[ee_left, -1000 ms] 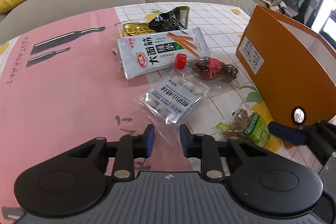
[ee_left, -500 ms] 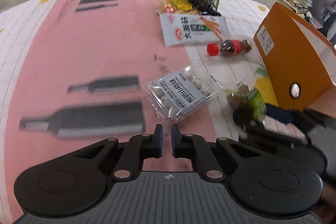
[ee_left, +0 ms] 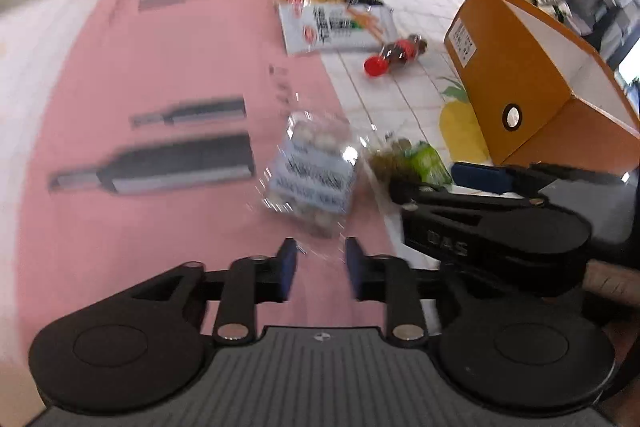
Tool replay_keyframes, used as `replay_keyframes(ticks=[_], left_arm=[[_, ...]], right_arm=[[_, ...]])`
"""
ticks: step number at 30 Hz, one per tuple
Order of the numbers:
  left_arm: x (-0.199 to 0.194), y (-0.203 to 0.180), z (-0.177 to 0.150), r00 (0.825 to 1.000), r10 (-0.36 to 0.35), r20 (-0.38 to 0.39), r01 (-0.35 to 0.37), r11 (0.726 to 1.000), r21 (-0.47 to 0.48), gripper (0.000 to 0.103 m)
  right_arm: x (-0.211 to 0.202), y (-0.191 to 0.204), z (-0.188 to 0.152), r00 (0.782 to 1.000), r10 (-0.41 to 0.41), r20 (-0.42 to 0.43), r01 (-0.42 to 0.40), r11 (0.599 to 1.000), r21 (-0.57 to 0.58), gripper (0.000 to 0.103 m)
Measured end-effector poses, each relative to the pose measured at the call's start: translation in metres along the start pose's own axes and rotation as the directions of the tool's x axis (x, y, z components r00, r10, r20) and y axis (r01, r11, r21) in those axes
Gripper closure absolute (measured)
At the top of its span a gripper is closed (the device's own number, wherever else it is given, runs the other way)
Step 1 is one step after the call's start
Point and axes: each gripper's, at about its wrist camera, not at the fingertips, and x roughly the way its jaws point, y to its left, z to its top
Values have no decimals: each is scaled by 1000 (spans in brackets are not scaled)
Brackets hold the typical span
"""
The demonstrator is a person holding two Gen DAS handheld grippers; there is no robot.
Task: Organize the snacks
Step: 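Grasp the white yogurt-ball bag with the left tool while the right tool grasps the green raisin packet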
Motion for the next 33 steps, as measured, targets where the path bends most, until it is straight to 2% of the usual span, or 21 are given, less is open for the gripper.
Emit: replay_keyframes(ticks=[2,4,7,10,14,17,22,28,33], left_arm=[[-5,1,4,999,21,40,-23,998,64,29],[-8,6,9,998,10,60,-16,996,93,23],[-3,6,18,998,-24,59,17,993,114,21],[6,6,23,998,-24,56,17,991,134,21],[12,12,28,999,-33,30,28,989,144,20],[15,13,30,999,-44,20,41,986,163,19],[24,6,30,998,-63,-7,63,967,248,15],[44,-3,33,999,-33,-26,39,959,282,15],[57,-2,39,999,-37,-40,46,967,251,15]], right_arm=[[-3,-4,1,1000,13,2,-13,1000,-2,42],[-7,-9,3,1000,25,7,-25,1000,-14,37],[-13,-17,1,999,49,23,-48,999,-23,35],[-11,-22,-1,998,63,22,-63,998,-9,37],[-11,-24,-1,994,104,44,-103,995,-8,49],[-10,-24,0,990,130,58,-130,991,-9,51],[-2,-36,3,983,178,39,-181,981,74,52],[1,-44,4,992,122,34,-125,986,108,51],[2,-50,6,988,150,41,-155,978,138,50]])
